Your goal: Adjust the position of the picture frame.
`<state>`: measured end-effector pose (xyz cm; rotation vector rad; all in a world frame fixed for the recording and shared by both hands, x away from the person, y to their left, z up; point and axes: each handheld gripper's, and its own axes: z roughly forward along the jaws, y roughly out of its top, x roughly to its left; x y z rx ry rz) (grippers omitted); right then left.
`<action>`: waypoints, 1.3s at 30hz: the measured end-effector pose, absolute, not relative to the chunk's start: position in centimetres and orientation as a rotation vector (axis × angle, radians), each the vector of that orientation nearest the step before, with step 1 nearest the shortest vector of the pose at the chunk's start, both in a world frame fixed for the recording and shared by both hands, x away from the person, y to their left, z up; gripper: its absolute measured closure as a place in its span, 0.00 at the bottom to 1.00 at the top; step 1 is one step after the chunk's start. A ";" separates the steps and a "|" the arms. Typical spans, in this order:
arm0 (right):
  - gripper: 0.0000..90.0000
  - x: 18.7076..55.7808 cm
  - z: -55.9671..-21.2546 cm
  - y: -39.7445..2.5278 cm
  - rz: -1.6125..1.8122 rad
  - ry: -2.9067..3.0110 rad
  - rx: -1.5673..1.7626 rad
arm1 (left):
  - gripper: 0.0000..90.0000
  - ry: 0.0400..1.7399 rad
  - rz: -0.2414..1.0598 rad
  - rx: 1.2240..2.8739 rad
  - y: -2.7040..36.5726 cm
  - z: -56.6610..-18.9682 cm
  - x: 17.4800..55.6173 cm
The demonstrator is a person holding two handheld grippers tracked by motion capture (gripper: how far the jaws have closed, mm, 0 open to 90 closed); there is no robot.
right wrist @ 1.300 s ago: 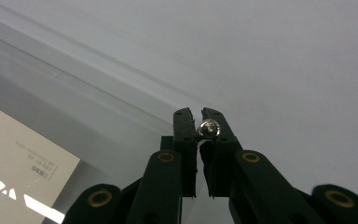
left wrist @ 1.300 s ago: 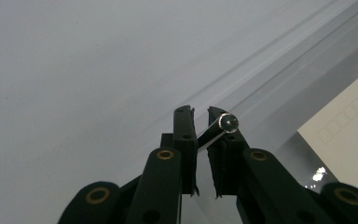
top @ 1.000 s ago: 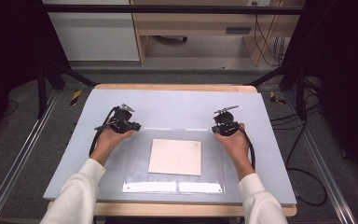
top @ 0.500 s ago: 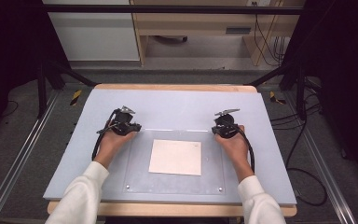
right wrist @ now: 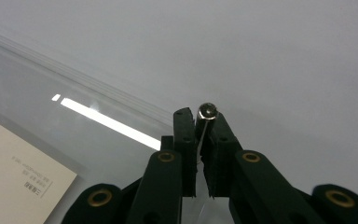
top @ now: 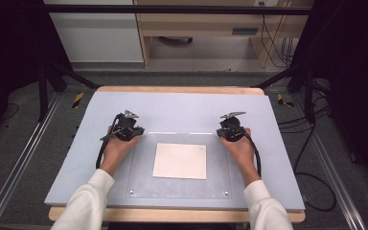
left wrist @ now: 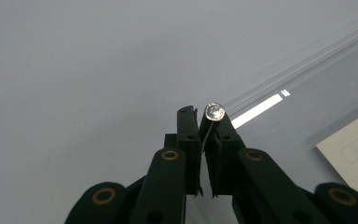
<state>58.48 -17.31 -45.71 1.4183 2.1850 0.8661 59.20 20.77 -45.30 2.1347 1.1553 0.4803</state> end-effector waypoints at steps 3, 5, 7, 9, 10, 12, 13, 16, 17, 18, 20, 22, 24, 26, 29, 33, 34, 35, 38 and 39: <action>0.94 58.5 -45.8 -17.3 0.866 2.182 1.415 | 0.93 1.156 0.489 2.135 20.8 -45.4 59.2; 0.94 58.5 -45.9 -17.2 0.866 2.180 1.414 | 0.93 1.158 0.488 2.133 20.7 -45.6 59.2; 0.94 58.5 -46.1 -17.2 0.866 2.181 1.415 | 0.93 1.164 0.483 2.120 20.8 -45.9 59.3; 0.94 58.5 -46.2 -17.3 0.872 2.176 1.413 | 0.93 1.163 0.483 2.115 20.8 -45.9 59.3; 0.94 58.5 -46.2 -17.3 0.874 2.175 1.410 | 0.93 1.161 0.484 2.115 20.8 -45.9 59.3; 0.94 58.4 -46.2 -17.3 0.875 2.172 1.395 | 0.93 1.160 0.486 2.112 20.8 -45.9 59.3; 0.93 58.4 -46.2 -17.4 0.880 2.170 1.386 | 0.93 1.158 0.506 2.103 20.7 -46.0 59.1; 0.88 57.8 -46.1 -17.6 0.935 2.142 1.374 | 0.93 1.139 0.531 2.104 20.8 -46.2 58.9; 0.86 57.6 -46.0 -17.7 0.934 2.136 1.358 | 0.93 1.134 0.532 2.103 20.8 -46.2 58.9; 0.85 57.4 -46.0 -17.7 0.929 2.132 1.338 | 0.93 1.134 0.533 2.097 20.8 -46.2 58.9; 0.85 57.2 -46.0 -17.8 0.935 2.131 1.311 | 0.93 1.133 0.536 2.098 20.8 -46.2 58.9; 0.83 56.7 -46.0 -18.1 0.964 2.122 1.257 | 0.93 1.131 0.540 2.091 20.8 -46.3 58.9; 0.82 56.6 -45.9 -18.2 0.984 2.114 1.233 | 0.93 1.131 0.537 2.083 20.8 -46.4 58.9; 0.82 56.6 -45.8 -18.2 1.005 2.096 1.222 | 0.93 1.130 0.538 2.078 20.9 -46.4 58.8; 0.84 56.6 -45.6 -18.1 1.014 2.092 1.211 | 0.93 1.130 0.538 2.077 20.9 -46.4 58.8; 0.88 56.7 -45.6 -17.8 1.003 2.086 1.211 | 0.91 1.121 0.552 2.080 21.0 -46.4 58.7; 0.90 56.8 -45.6 -17.8 0.999 2.085 1.211 | 0.91 1.120 0.557 2.075 21.0 -46.4 58.7; 0.91 56.8 -45.6 -17.8 0.997 2.081 1.217 | 0.91 1.122 0.558 2.061 21.0 -46.4 58.6; 0.93 56.8 -45.6 -17.9 0.997 2.076 1.219 | 0.90 1.115 0.584 2.025 21.0 -46.1 58.3; 0.93 56.8 -45.6 -17.9 0.997 2.076 1.219 | 0.90 1.115 0.584 2.025 21.0 -46.1 58.3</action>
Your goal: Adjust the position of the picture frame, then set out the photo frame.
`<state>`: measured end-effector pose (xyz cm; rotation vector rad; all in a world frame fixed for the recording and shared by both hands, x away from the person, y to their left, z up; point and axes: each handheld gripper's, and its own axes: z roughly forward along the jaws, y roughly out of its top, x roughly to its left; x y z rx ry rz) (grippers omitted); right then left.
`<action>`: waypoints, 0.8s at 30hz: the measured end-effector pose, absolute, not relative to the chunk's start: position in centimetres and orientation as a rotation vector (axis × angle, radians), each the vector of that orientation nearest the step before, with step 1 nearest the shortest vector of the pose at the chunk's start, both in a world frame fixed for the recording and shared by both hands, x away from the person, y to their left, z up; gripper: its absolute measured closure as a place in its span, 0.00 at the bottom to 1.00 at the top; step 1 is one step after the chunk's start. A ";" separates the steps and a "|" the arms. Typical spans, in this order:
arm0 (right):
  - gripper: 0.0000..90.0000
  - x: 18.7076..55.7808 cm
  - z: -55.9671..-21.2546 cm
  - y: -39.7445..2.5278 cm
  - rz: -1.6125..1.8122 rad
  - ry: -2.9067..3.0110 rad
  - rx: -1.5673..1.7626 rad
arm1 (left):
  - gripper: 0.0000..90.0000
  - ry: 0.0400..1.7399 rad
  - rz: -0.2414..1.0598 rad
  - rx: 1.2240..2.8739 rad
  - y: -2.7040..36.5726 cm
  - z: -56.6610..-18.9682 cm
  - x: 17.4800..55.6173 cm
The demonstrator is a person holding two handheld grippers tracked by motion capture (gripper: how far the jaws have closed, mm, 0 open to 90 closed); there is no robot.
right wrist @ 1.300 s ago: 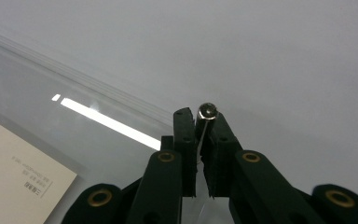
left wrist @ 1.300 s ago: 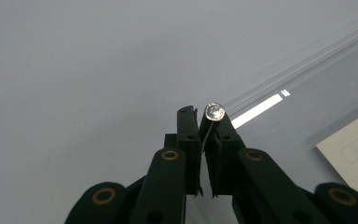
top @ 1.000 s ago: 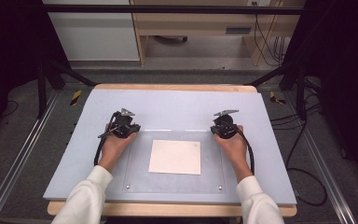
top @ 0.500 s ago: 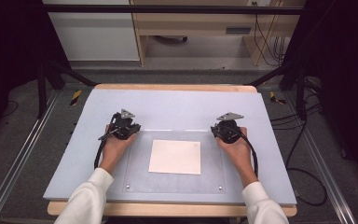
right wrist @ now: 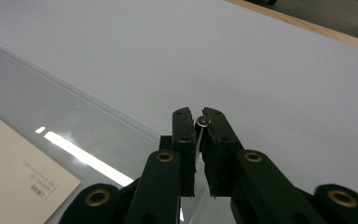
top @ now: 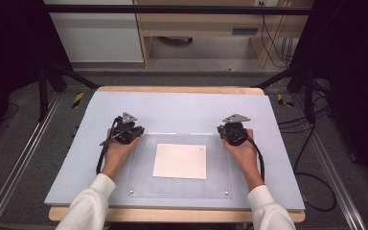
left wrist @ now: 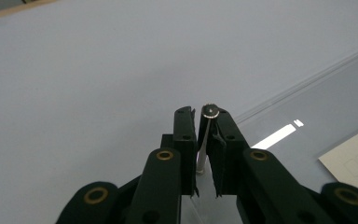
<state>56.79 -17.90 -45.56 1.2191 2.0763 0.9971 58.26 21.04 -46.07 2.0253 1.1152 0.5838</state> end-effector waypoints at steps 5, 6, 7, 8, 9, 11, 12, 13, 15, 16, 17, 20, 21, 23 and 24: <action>0.94 56.9 -45.6 -18.0 1.008 2.077 1.227 | 0.92 1.092 0.618 1.987 21.1 -45.6 57.8; 0.94 56.9 -45.6 -18.0 1.008 2.077 1.227 | 0.92 1.089 0.623 1.988 21.1 -45.5 57.8; 0.94 56.9 -45.6 -18.0 1.010 2.076 1.228 | 0.92 1.090 0.623 1.986 21.1 -45.6 57.7; 0.94 56.9 -45.6 -18.0 1.011 2.076 1.229 | 0.92 1.092 0.623 1.984 21.1 -45.6 57.7; 0.94 56.9 -45.5 -18.0 1.011 2.078 1.230 | 0.93 1.102 0.623 1.970 21.1 -45.6 57.7; 0.94 56.9 -45.5 -18.0 1.011 2.078 1.233 | 0.93 1.112 0.634 1.960 21.0 -45.6 57.5; 0.94 56.9 -45.5 -18.0 1.011 2.079 1.233 | 0.93 1.116 0.634 1.951 21.0 -45.7 57.5; 0.94 56.9 -45.5 -18.0 1.011 2.079 1.233 | 0.93 1.116 0.634 1.951 21.0 -45.7 57.5; 0.94 57.0 -45.5 -18.0 1.012 2.086 1.238 | 0.93 1.135 0.605 1.925 21.1 -45.7 57.6; 0.95 57.0 -45.5 -18.0 1.010 2.087 1.241 | 0.93 1.135 0.604 1.936 21.1 -45.7 57.6; 0.95 57.0 -45.5 -18.0 1.010 2.087 1.241 | 0.93 1.135 0.604 1.936 21.1 -45.7 57.6; 0.95 57.1 -45.4 -18.1 1.005 2.095 1.252 | 0.93 1.141 0.600 1.955 21.0 -45.5 57.7; 0.95 57.2 -45.3 -18.0 0.997 2.103 1.264 | 0.94 1.148 0.594 1.959 21.0 -45.4 57.8; 0.95 57.3 -45.2 -18.0 0.986 2.111 1.264 | 0.94 1.152 0.588 1.965 21.0 -45.3 57.9; 0.95 57.4 -45.0 -17.9 0.968 2.127 1.279 | 0.94 1.162 0.580 1.973 20.9 -45.2 58.0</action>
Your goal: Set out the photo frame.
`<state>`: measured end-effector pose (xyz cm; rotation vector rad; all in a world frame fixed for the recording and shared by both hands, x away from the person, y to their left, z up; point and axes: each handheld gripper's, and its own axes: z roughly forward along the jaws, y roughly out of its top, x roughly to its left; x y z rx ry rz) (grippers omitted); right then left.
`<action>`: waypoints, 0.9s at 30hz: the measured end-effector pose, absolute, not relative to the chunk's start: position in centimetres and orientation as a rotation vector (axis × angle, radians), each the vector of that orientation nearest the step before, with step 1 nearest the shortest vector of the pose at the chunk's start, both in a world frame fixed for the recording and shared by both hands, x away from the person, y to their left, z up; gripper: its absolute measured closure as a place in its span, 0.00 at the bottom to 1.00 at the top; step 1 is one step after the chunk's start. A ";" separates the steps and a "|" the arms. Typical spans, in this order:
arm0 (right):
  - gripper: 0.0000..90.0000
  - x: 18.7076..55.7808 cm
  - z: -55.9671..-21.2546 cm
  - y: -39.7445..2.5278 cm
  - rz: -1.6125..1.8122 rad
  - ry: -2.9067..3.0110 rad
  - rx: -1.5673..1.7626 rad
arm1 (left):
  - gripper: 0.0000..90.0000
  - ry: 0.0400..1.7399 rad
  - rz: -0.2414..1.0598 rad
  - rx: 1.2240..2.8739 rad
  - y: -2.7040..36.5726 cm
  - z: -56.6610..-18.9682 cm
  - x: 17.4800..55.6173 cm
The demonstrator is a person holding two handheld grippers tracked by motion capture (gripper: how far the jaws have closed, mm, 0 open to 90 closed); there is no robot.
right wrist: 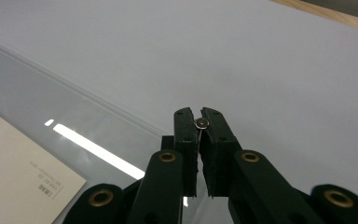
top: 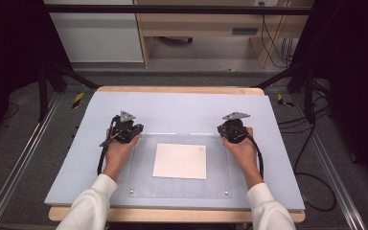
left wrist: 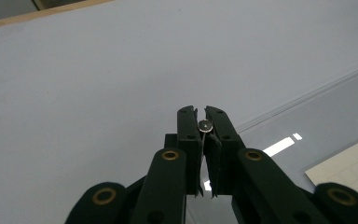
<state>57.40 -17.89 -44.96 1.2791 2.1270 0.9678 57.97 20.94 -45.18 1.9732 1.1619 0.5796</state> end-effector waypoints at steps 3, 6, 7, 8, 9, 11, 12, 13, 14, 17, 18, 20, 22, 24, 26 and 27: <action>0.95 57.6 -44.8 -17.8 0.955 2.138 1.284 | 0.94 1.167 0.569 1.986 20.9 -45.0 58.1; 0.95 57.9 -44.6 -17.8 0.937 2.160 1.310 | 0.94 1.166 0.552 2.001 20.9 -44.9 58.3; 0.95 57.9 -44.5 -17.9 0.936 2.166 1.316 | 0.94 1.167 0.536 2.010 21.0 -44.8 58.4; 0.95 58.0 -44.4 -17.9 0.930 2.174 1.324 | 0.94 1.167 0.535 2.014 21.0 -44.8 58.5; 0.95 58.2 -44.3 -17.8 0.919 2.184 1.329 | 0.94 1.168 0.528 2.020 21.0 -44.7 58.5; 0.95 58.4 -44.1 -17.7 0.896 2.205 1.343 | 0.94 1.171 0.521 2.023 21.1 -44.7 58.6; 0.95 58.6 -44.0 -17.8 0.892 2.218 1.350 | 0.94 1.176 0.506 2.039 21.0 -44.5 58.8; 0.95 58.8 -43.9 -17.8 0.891 2.225 1.362 | 0.94 1.182 0.499 2.050 21.0 -44.4 58.9; 0.95 58.8 -43.9 -17.8 0.891 2.225 1.362 | 0.94 1.182 0.499 2.050 21.0 -44.4 58.9; 0.95 59.3 -43.7 -17.8 0.879 2.252 1.385 | 0.94 1.192 0.475 2.068 20.9 -44.2 59.3; 0.95 59.5 -43.6 -17.9 0.873 2.262 1.398 | 0.94 1.195 0.463 2.070 21.0 -44.2 59.5; 0.95 60.0 -43.5 -18.0 0.876 2.286 1.425 | 0.94 1.204 0.447 2.082 21.0 -44.0 59.8; 0.95 60.5 -43.3 -18.1 0.869 2.315 1.450 | 0.94 1.213 0.425 2.099 21.0 -43.8 60.2; 0.94 61.1 -43.1 -18.2 0.860 2.349 1.490 | 0.94 1.217 0.409 2.118 21.0 -43.7 60.5; 0.94 61.3 -43.1 -18.3 0.866 2.361 1.498 | 0.94 1.233 0.390 2.120 20.9 -43.6 60.7; 0.94 61.3 -43.1 -18.3 0.870 2.361 1.497 | 0.94 1.234 0.386 2.124 20.9 -43.6 60.8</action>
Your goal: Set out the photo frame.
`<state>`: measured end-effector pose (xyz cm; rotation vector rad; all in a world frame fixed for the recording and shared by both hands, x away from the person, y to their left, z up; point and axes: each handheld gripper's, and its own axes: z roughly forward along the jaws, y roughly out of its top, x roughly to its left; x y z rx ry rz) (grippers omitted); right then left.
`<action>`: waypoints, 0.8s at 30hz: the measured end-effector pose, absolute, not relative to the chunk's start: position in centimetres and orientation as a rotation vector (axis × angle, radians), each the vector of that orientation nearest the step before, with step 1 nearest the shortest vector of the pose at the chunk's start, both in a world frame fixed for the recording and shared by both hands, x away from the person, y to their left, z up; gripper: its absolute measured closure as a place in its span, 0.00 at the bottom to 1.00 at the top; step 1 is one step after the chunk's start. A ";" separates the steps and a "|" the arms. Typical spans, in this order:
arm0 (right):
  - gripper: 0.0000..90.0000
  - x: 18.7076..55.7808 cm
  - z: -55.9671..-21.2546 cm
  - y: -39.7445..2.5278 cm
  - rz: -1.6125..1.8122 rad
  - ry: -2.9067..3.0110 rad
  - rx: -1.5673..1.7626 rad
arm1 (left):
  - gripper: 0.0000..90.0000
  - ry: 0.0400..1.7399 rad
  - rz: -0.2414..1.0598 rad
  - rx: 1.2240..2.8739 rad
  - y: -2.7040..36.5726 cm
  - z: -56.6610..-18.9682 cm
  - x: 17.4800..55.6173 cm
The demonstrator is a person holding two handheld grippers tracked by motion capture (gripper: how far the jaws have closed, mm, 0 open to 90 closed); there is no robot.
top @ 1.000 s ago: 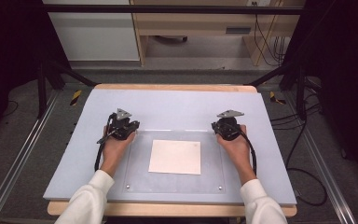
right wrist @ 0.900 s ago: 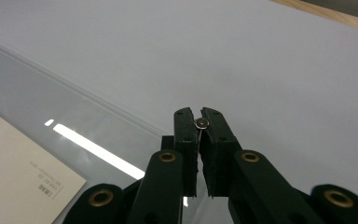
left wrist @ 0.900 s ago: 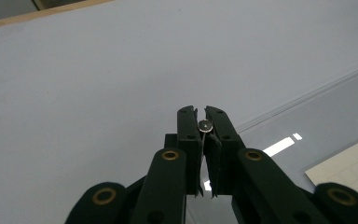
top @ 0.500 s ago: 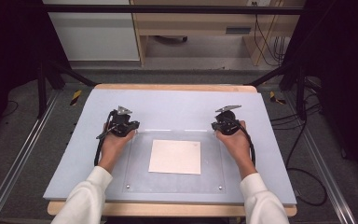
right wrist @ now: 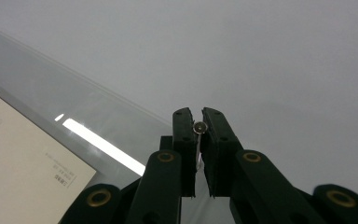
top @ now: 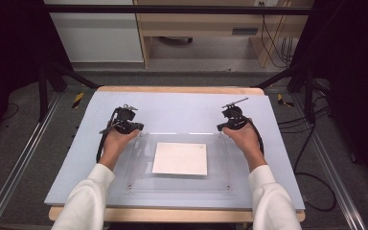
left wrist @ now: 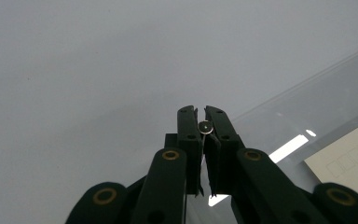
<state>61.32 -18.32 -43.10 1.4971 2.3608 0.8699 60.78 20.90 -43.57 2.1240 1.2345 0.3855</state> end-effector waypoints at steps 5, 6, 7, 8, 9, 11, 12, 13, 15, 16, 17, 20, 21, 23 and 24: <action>0.92 60.9 -43.3 -18.5 0.898 2.347 1.482 | 0.94 1.225 0.376 2.149 20.9 -43.5 60.8; 0.92 60.8 -43.3 -18.5 0.906 2.344 1.476 | 0.94 1.229 0.377 2.153 20.8 -43.4 60.8; 0.92 60.7 -43.3 -18.5 0.909 2.342 1.474 | 0.94 1.229 0.377 2.154 20.8 -43.4 60.9; 0.92 60.7 -43.3 -18.5 0.909 2.339 1.471 | 0.94 1.229 0.377 2.154 20.8 -43.4 60.9; 0.92 60.6 -43.3 -18.4 0.899 2.337 1.474 | 0.94 1.231 0.374 2.153 20.8 -43.4 60.9; 0.92 60.5 -43.3 -18.3 0.891 2.338 1.457 | 0.94 1.231 0.371 2.153 20.9 -43.4 60.9; 0.88 60.4 -43.2 -18.3 0.880 2.335 1.448 | 0.94 1.232 0.370 2.155 20.9 -43.4 60.9; 0.84 60.2 -43.2 -18.3 0.878 2.315 1.438 | 0.94 1.234 0.369 2.159 20.7 -43.4 60.9; 0.81 59.9 -43.1 -18.5 0.873 2.296 1.414 | 0.94 1.228 0.376 2.167 20.7 -43.3 60.9; 0.73 58.9 -42.8 -19.0 0.872 2.259 1.373 | 0.94 1.226 0.374 2.175 20.7 -43.3 60.9; 0.72 58.4 -42.7 -19.2 0.869 2.247 1.350 | 0.94 1.226 0.374 2.176 20.7 -43.3 60.9; 0.67 57.0 -42.5 -19.6 0.890 2.210 1.316 | 0.94 1.232 0.368 2.180 20.7 -43.3 61.0; 0.65 56.3 -42.3 -19.9 0.905 2.196 1.307 | 0.94 1.236 0.367 2.182 20.7 -43.2 61.1; 0.59 54.7 -42.1 -20.3 0.940 2.171 1.273 | 0.94 1.240 0.355 2.184 20.7 -43.2 61.2; 0.53 53.1 -42.0 -20.7 0.966 2.150 1.228 | 0.94 1.244 0.354 2.181 20.7 -43.2 61.3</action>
